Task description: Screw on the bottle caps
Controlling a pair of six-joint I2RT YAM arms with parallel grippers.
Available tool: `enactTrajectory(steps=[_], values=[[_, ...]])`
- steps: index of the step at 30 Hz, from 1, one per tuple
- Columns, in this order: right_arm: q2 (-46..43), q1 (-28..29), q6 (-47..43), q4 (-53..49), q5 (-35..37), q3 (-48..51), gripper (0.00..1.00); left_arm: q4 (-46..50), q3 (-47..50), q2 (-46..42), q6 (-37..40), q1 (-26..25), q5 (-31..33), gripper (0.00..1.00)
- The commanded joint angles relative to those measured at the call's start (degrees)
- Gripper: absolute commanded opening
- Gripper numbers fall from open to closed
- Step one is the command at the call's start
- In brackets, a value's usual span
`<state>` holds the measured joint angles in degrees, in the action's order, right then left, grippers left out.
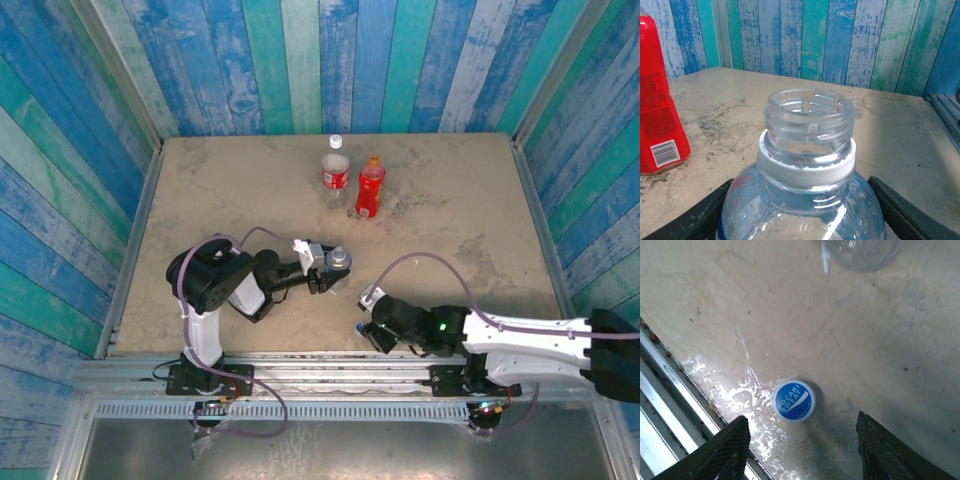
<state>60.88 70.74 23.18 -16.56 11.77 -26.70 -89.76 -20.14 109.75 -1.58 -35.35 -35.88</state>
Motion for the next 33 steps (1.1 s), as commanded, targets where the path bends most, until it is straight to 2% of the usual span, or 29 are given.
enactTrajectory(steps=[1,8,20,24,33], values=[[3.47,0.59,0.46,3.75,0.99,0.16,0.56,0.02,0.67,-3.84,1.58,0.01,0.33,0.62],[8.87,0.57,0.26,7.66,-1.04,0.24,0.51,0.65,0.67,-3.79,1.85,0.06,0.20,0.63],[13.25,0.55,-0.94,8.05,-1.35,-0.54,0.40,0.72,0.70,-4.15,1.58,0.02,-0.33,0.63],[12.55,0.56,-1.72,6.19,-0.55,-1.62,0.33,0.87,0.71,-4.10,1.57,0.00,-0.27,0.63],[5.28,0.50,-1.55,1.07,3.37,-4.47,0.30,0.58,0.74,-3.76,1.67,0.02,-0.35,0.63]])
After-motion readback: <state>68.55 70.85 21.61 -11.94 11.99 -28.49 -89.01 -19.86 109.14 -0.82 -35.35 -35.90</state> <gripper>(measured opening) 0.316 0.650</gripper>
